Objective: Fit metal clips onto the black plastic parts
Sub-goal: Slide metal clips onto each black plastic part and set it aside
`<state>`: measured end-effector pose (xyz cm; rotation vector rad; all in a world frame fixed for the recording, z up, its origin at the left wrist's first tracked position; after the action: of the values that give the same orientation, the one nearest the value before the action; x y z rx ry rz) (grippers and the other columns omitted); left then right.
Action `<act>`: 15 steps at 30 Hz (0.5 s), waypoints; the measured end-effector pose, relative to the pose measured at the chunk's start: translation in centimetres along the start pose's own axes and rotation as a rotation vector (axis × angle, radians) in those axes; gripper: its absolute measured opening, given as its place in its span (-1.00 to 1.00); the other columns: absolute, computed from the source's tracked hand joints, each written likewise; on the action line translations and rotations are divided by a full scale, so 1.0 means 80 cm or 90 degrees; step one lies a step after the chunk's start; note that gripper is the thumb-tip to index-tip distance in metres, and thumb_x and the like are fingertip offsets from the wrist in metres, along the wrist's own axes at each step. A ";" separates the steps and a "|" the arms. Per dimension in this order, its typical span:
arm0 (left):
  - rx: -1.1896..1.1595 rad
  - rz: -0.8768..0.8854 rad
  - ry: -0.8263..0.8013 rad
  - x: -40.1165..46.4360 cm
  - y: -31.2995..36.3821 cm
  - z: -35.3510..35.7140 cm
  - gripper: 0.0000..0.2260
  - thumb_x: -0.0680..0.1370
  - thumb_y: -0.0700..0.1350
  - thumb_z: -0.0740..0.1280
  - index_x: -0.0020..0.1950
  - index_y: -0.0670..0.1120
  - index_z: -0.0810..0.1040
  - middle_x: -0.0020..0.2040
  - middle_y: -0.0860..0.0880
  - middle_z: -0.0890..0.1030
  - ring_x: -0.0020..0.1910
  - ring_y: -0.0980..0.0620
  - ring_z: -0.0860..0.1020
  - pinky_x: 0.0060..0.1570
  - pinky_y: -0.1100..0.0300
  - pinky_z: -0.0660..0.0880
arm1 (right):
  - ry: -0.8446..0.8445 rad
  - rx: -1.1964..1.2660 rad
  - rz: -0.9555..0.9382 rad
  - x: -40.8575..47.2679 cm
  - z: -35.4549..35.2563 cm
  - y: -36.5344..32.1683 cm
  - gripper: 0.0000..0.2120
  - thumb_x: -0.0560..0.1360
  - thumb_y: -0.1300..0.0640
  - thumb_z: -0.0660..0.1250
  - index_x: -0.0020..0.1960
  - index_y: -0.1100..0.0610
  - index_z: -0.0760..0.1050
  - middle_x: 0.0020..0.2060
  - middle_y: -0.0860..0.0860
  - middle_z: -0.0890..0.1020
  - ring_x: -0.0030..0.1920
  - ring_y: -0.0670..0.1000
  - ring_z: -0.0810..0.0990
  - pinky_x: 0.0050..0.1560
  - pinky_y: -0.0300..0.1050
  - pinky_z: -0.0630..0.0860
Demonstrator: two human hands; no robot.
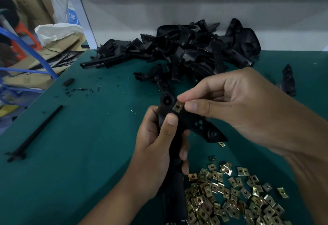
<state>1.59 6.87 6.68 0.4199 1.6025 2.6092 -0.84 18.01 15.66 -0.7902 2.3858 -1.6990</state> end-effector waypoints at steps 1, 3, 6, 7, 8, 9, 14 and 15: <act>0.007 0.000 0.005 0.001 -0.001 -0.002 -0.68 0.60 0.12 0.32 0.11 -0.12 0.42 -0.20 -0.07 0.55 -0.46 0.04 0.47 -0.52 0.17 0.48 | 0.001 -0.006 -0.002 0.000 -0.001 0.000 -0.81 0.42 0.00 0.45 0.01 -0.03 0.73 -0.11 -0.14 0.76 -0.05 -0.16 0.73 0.02 -0.40 0.56; 0.014 0.000 0.014 0.001 -0.001 -0.004 -0.70 0.61 0.11 0.30 0.09 -0.11 0.42 -0.19 -0.08 0.55 -0.46 0.03 0.47 -0.51 0.16 0.49 | -0.013 0.004 0.001 0.001 0.001 0.001 -0.80 0.43 0.01 0.45 0.04 -0.03 0.72 -0.07 -0.15 0.76 0.00 -0.16 0.72 0.05 -0.42 0.54; 0.001 0.002 0.027 0.002 0.002 -0.005 -0.67 0.61 0.14 0.30 0.07 -0.13 0.41 -0.18 -0.08 0.53 -0.46 0.03 0.47 -0.50 0.17 0.48 | -0.073 0.031 0.030 0.000 0.004 0.006 -0.74 0.48 0.04 0.43 0.16 -0.04 0.68 0.04 -0.15 0.74 0.11 -0.17 0.68 0.13 -0.43 0.50; -0.004 0.007 0.034 0.002 0.004 -0.006 -0.65 0.62 0.15 0.29 0.08 -0.15 0.39 -0.18 -0.07 0.53 -0.46 0.03 0.47 -0.50 0.17 0.48 | -0.084 0.015 0.054 -0.002 -0.001 0.011 -0.71 0.48 0.02 0.42 0.20 -0.07 0.66 0.06 -0.17 0.73 0.13 -0.18 0.67 0.13 -0.40 0.52; -0.008 0.013 0.042 0.003 0.007 -0.007 -0.62 0.64 0.15 0.27 0.09 -0.18 0.38 -0.18 -0.06 0.53 -0.45 0.03 0.46 -0.50 0.17 0.47 | -0.084 -0.034 0.083 -0.004 -0.010 0.018 -0.69 0.47 -0.04 0.41 0.21 -0.13 0.63 0.07 -0.22 0.72 0.13 -0.22 0.66 0.11 -0.35 0.57; -0.010 0.019 0.055 0.004 0.010 -0.010 -0.61 0.64 0.14 0.25 0.10 -0.21 0.36 -0.17 -0.06 0.53 -0.44 0.02 0.45 -0.50 0.17 0.47 | -0.085 -0.128 0.117 -0.008 -0.020 0.027 -0.68 0.45 -0.12 0.40 0.21 -0.21 0.61 0.06 -0.29 0.70 0.11 -0.28 0.64 0.06 -0.29 0.61; -0.003 0.031 0.117 0.008 0.017 -0.026 -0.53 0.62 0.12 0.20 0.15 -0.32 0.32 -0.18 -0.03 0.53 -0.43 0.04 0.43 -0.51 0.17 0.46 | -0.384 -0.492 0.383 -0.051 0.020 0.090 -0.63 0.43 -0.20 0.50 0.20 -0.23 0.54 0.02 -0.29 0.65 -0.01 -0.28 0.60 0.09 -0.25 0.52; -0.001 0.032 0.121 0.008 0.016 -0.026 -0.53 0.64 0.12 0.20 0.16 -0.33 0.31 -0.19 -0.03 0.53 -0.44 0.04 0.43 -0.51 0.17 0.45 | -0.429 -0.536 0.398 -0.054 0.037 0.099 -0.57 0.43 -0.20 0.51 0.25 -0.18 0.53 0.06 -0.25 0.64 0.01 -0.25 0.56 0.12 -0.22 0.52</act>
<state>0.55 4.56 7.06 0.2194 1.6628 2.7620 1.23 19.42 6.53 -0.4623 2.3730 -0.1208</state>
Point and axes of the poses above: each hand's wrist, its own x-axis towards the middle knuckle, its own z-axis out of the palm, y = z × x, the point moved 9 cm from there along x, towards the middle knuckle
